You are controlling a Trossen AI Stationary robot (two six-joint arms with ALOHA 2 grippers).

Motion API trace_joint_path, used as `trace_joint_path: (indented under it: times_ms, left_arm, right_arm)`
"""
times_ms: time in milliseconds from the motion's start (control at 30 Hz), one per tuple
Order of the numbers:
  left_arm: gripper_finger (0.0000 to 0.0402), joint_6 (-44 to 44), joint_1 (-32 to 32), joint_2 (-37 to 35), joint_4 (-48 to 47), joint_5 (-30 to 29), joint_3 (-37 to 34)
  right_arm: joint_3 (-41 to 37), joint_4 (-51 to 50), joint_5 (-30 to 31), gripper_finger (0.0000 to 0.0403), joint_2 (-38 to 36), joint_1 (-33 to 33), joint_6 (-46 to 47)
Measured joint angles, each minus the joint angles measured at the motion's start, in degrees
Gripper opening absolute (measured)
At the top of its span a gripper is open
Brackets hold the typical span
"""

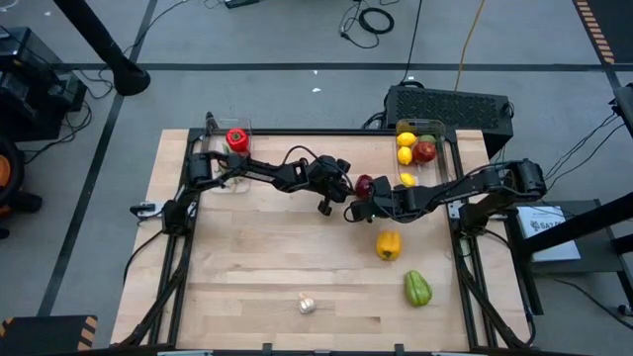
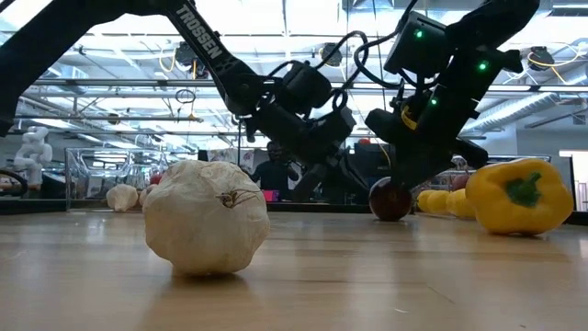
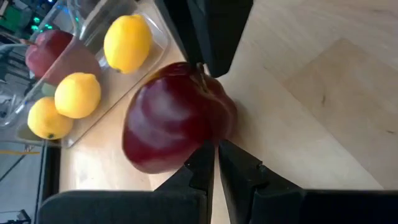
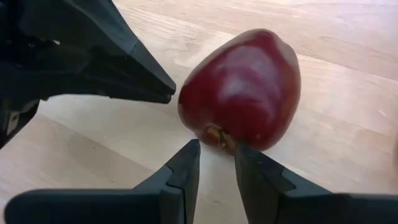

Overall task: Sort produce into baskets
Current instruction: Put the apple into the right transparent bin

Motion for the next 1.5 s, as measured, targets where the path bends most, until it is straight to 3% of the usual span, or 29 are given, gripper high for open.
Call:
trace_joint_path:
  times_ms: [1067,1500]
  left_arm:
    - [0.0031,-0.14,-1.27,0.02,2.28,1.09,-0.02]
    - [0.0031,-0.11,-1.25,0.00,2.27,0.96,-0.02]
  right_arm:
    - [0.01,-1.01,1.56,0.0091,0.00,-3.48,-4.70]
    - [0.00,-0.91,1.86,0.0005,0.00,-4.89,-7.48]
